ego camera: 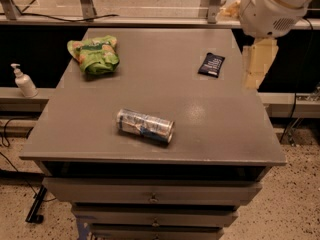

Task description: Move rxbar blueberry near redbull can

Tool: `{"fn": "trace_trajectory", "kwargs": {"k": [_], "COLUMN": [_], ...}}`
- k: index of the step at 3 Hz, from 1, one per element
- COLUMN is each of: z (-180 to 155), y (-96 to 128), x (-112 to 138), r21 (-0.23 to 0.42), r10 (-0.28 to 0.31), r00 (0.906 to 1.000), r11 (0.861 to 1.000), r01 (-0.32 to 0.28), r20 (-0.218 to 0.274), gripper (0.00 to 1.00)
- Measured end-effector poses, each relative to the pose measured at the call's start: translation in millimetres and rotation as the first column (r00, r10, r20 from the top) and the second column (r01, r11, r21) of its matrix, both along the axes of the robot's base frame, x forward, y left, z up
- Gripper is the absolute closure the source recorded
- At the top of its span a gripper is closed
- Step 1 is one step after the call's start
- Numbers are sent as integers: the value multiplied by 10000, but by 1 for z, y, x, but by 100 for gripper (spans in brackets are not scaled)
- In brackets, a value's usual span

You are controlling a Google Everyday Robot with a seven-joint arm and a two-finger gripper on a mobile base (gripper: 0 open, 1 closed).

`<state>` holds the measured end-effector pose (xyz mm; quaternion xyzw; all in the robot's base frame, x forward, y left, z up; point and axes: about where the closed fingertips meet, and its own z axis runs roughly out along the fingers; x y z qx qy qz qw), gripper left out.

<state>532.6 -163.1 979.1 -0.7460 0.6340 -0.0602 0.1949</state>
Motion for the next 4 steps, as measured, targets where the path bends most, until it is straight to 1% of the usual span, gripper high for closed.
{"fn": "trace_trajectory", "kwargs": {"k": [1,2,3,4], "z": [-2,4,-5,-25], "y": [4,6,4,-2], "x": [48,57,58,66], "r21": [-517,-759,-1219,-2502], "r10": [1614,2380,3069,4475], "r00": [9861,9682,9458,8786], "r11": [9859,9697,9480,8811], "r01": [-1592,-2323,-2939,-4014], "r20": [402,777,1065,1665], "gripper": [0,0,0,0]}}
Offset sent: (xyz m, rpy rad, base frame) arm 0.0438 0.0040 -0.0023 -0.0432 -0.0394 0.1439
